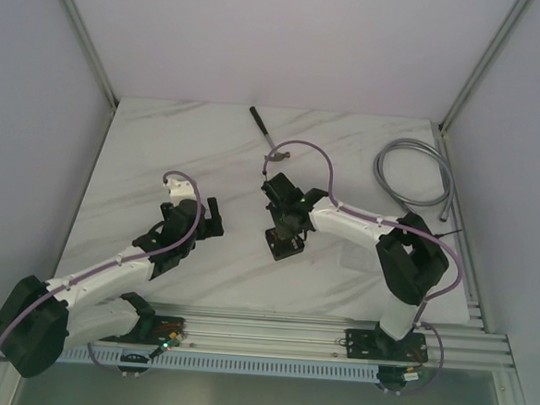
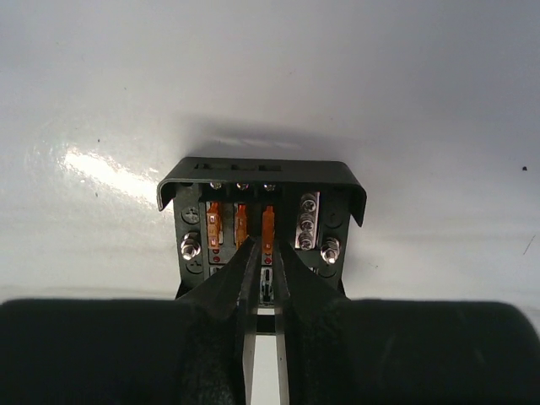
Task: Snap on the fuse box
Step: Install the fuse at the fuse box base.
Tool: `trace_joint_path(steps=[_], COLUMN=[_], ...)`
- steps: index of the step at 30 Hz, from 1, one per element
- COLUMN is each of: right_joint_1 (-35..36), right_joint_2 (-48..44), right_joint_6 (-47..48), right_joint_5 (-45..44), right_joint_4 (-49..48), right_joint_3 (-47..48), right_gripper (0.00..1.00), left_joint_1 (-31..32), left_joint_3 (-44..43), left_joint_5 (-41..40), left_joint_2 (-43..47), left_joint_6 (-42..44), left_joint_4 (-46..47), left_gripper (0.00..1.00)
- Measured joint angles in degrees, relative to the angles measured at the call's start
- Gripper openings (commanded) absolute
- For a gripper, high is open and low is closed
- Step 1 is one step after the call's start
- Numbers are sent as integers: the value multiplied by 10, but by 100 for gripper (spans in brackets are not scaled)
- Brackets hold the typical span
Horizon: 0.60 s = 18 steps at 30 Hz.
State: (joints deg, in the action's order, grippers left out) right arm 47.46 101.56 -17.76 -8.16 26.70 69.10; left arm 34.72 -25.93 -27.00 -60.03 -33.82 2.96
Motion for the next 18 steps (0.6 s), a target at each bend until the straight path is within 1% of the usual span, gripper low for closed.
trace_joint_path(steps=[6,18], right_joint_1=[0,-2], right_joint_2=[4,23], right_joint_6=[0,0], right_joint_5=[2,3], right_joint_4=[14,38], right_joint_3=[7,24], right_gripper=[0,0], left_joint_1=[0,-1], left_joint_3=[0,0], left_joint_5=[0,1], left_joint_2=[-1,-3], left_joint_6=[0,0], left_joint_4=[0,0], left_gripper=[100,100])
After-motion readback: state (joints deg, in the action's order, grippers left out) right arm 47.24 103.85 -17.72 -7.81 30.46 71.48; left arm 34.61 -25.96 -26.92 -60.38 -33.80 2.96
